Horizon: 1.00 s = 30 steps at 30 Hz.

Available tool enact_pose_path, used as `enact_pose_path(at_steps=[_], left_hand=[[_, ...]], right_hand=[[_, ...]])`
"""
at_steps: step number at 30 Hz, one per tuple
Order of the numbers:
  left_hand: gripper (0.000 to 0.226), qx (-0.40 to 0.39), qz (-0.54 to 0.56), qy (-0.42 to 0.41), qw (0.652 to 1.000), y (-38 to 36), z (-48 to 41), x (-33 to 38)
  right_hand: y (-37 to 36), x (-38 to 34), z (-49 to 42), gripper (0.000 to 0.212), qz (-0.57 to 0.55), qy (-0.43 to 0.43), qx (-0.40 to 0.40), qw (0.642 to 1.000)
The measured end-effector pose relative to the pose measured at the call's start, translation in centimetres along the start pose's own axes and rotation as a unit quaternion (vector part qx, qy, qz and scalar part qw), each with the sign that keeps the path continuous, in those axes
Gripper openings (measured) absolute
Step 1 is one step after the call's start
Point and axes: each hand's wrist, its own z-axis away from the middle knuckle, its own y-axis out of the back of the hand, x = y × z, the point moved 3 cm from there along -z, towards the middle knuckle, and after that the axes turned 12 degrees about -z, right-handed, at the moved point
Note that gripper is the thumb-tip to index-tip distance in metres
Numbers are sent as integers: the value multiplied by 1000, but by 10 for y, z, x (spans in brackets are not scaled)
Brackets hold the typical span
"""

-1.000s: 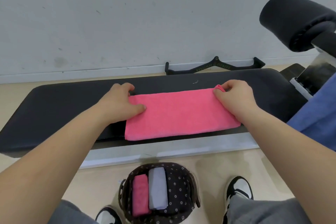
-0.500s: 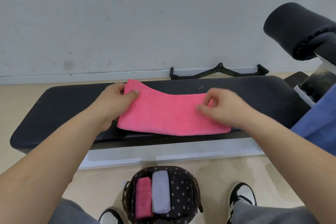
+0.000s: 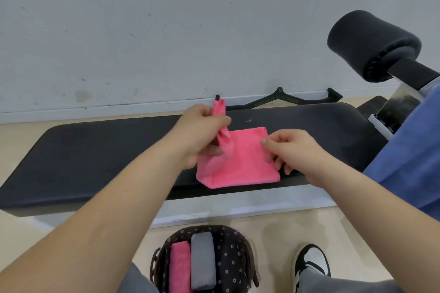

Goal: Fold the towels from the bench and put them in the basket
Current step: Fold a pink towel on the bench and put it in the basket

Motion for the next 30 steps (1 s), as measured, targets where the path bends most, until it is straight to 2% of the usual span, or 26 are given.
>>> enact_pose_path(at_steps=[5, 8, 9, 11, 16, 18, 20, 21, 23, 25, 26, 28, 30], left_hand=[[8, -33, -30, -10, 999, -61, -9, 4], [37, -93, -118, -6, 989, -82, -14, -4], [39, -107, -143, -8, 984, -84, -15, -5], [28, -114, -171, -24, 978, -83, -15, -5], [31, -91, -145, -56, 984, -65, -12, -8], [33, -17, -245, -126, 961, -52, -18, -10], [36, 62, -369, -173, 911, -36, -21, -10], [37, 87, -414, -171, 890, -28, -21, -12], [46, 97, -486, -103, 863, -12, -22, -19], [55, 74, -525, -16, 848, -1, -21, -26], [55, 58, -522, 2, 851, 0, -20, -30], [50, 29, -468, -9, 883, -3, -21, -35], [48, 12, -391, -25, 920, -8, -20, -36]], right_hand=[[2, 4, -4, 43, -73, -47, -2, 996], [2, 4, -7, 55, -77, -57, 3, 995], [1, 4, -7, 53, -71, -56, 1, 996], [-1, 5, -7, 47, -53, -46, 2, 998], [-5, 1, -9, 35, -14, -26, 38, 999], [-8, -1, -10, 36, 12, -22, 47, 999], [-11, -1, -10, 38, 47, -18, 50, 997], [-11, -1, -10, 35, 60, -21, 52, 997], [-10, 1, -12, 32, 58, -33, 63, 996], [-8, 1, -11, 30, 37, -43, 78, 995], [-6, 0, -11, 27, 28, -45, 84, 995], [-5, 1, -11, 25, 33, -55, 88, 994], [-3, 0, -13, 24, 106, -43, 96, 989]])
